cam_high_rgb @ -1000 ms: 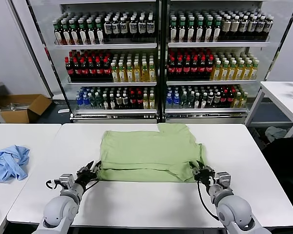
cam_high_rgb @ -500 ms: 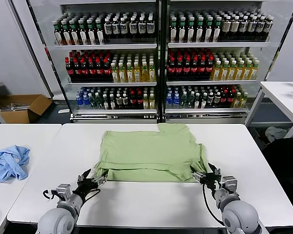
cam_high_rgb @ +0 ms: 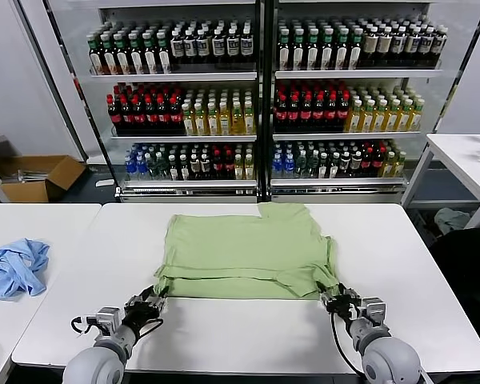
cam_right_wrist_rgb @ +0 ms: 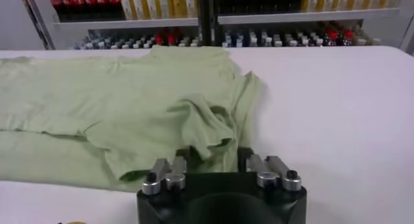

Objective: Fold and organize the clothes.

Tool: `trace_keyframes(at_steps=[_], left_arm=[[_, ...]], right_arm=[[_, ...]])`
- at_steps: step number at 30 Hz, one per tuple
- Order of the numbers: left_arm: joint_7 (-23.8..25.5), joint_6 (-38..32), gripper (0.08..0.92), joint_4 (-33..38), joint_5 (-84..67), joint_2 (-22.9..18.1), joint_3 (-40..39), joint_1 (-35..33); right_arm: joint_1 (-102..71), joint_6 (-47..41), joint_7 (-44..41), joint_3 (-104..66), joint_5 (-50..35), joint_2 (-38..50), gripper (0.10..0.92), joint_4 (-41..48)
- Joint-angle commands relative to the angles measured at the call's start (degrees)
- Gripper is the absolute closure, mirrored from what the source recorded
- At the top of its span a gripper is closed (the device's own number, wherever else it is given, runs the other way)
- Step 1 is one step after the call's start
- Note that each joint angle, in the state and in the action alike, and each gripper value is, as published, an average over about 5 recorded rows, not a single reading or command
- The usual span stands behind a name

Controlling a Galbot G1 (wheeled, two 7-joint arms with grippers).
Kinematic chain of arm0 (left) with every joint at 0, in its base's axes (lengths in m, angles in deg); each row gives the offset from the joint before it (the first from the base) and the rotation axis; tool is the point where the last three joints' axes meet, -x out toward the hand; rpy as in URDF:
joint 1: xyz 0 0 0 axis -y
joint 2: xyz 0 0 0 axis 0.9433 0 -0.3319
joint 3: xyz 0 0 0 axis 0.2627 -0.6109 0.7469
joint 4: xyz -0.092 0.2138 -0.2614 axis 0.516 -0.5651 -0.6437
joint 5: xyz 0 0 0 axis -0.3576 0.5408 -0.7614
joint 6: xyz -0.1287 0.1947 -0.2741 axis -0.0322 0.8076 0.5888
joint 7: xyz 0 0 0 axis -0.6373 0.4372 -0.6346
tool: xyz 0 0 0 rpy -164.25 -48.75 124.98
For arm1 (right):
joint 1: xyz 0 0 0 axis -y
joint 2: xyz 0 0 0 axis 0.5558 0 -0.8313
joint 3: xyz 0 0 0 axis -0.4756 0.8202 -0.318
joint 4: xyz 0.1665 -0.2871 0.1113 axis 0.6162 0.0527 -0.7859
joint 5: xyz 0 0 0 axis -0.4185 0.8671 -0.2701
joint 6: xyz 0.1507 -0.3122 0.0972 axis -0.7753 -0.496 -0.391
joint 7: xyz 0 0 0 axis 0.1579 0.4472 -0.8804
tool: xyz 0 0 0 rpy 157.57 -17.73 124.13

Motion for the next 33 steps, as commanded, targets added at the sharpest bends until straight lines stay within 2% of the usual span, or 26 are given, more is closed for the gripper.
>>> trace_keyframes(at_steps=[1,6,8,13,18,26,29,33], left_arm=[[-0.8,2.1,0.633,2.0,0.9,-0.4,-0.4,-1.7],[-2.7,1.3,0.772,15.7,0.0,0.7,2.6,-11.3],[-2.7,1.3,0.832,19.7,0.0,1.7,4.3,-15.6],[-2.1,-1.6,0.917,20.1,0.0,3.7,6.2,-23.8],[-1.3,-3.5,0.919,20.4,0.3,4.2,7.5,-28.7],[0.4,0.0,0.918,21.4,1.7,3.7,8.3,-28.1],[0.2,0.3,0.889,22.7,1.9,2.9,8.0,-27.0],[0.0,0.7,0.768,27.7,1.9,2.6,8.8,-26.9]], right_arm=[[-1.2,-0.5,0.0,-0.5,-0.8,0.2,0.731,-1.2],[-9.7,-2.9,-0.4,-7.3,-2.1,2.0,0.865,-12.9],[-13.8,-3.8,-0.6,-10.6,-2.5,2.8,0.886,-16.8],[-21.3,-4.0,-0.4,-14.9,-2.3,3.7,0.893,-20.4],[-28.2,-3.1,-1.3,-16.2,-0.7,2.4,0.893,-23.3],[-29.9,-2.6,-1.7,-13.3,5.3,0.6,0.878,-23.0],[-29.5,-2.4,-1.7,-13.1,6.0,0.7,0.814,-23.7],[-28.7,-3.3,-0.3,-13.7,5.4,0.6,0.702,-27.5]])
